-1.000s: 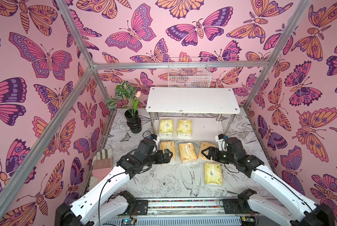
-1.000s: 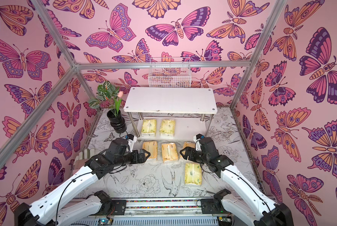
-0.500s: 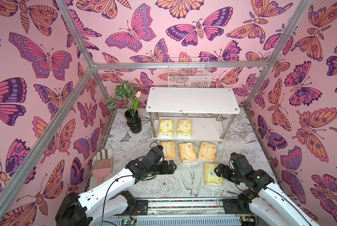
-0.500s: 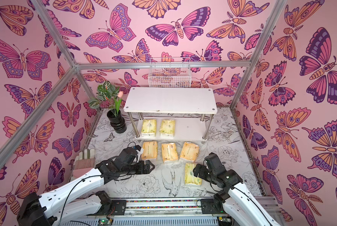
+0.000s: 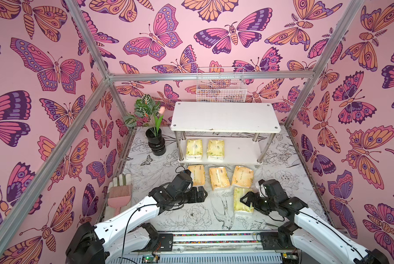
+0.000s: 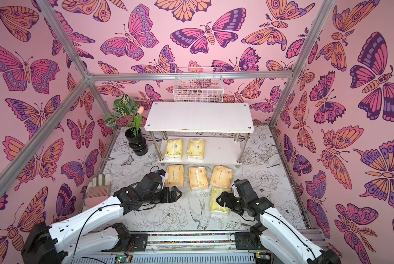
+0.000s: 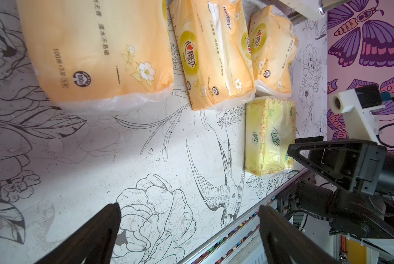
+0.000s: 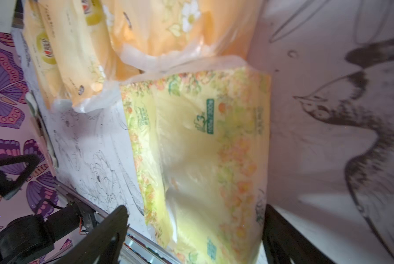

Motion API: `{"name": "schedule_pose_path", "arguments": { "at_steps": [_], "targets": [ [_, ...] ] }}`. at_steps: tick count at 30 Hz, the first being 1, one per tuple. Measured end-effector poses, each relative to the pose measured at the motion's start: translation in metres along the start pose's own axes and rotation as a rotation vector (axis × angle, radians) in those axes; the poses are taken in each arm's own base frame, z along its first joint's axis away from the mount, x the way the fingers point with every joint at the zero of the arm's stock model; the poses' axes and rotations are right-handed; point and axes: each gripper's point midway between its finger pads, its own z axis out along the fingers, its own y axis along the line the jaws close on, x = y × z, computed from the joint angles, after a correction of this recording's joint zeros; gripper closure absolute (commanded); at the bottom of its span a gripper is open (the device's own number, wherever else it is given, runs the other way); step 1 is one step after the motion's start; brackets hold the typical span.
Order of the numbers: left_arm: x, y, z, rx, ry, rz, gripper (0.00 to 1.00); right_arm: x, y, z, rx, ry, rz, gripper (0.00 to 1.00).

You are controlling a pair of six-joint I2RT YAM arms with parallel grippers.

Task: Place the tissue boxes on the shelf by color
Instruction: Move the box of tissues to the center of the board.

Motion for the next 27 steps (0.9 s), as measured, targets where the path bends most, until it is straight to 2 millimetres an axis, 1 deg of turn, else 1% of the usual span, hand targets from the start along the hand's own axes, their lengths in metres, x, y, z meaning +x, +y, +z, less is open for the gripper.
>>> {"name": "schedule_pose_path", "arguments": {
  "at_steps": [4,7,13,20,23,27],
  "targets": [
    [-0.001,0.0,0.005,-0.002,0.003,-0.001,0.01,-0.003,0.007,0.009,-0.021,0.011,-0.005,0.08],
    [-0.002,-0.001,0.009,0.001,0.004,-0.001,0.01,-0.005,0.003,0.014,0.0,0.014,-0.003,0.08],
    [-0.004,-0.001,0.015,-0.001,0.007,-0.001,0.0,-0.016,-0.004,0.02,0.054,-0.026,-0.005,0.08],
    [-0.005,0.0,0.024,-0.004,0.01,-0.001,0.01,-0.03,0.006,0.031,0.031,-0.042,-0.043,0.1],
    [-0.006,0.001,0.029,-0.009,0.014,-0.002,0.01,-0.029,0.015,0.036,0.013,-0.033,-0.075,0.1],
    [-0.006,0.001,0.038,-0.01,0.022,-0.003,0.0,-0.014,0.03,0.045,-0.01,0.01,-0.139,0.11]
  ]
}}
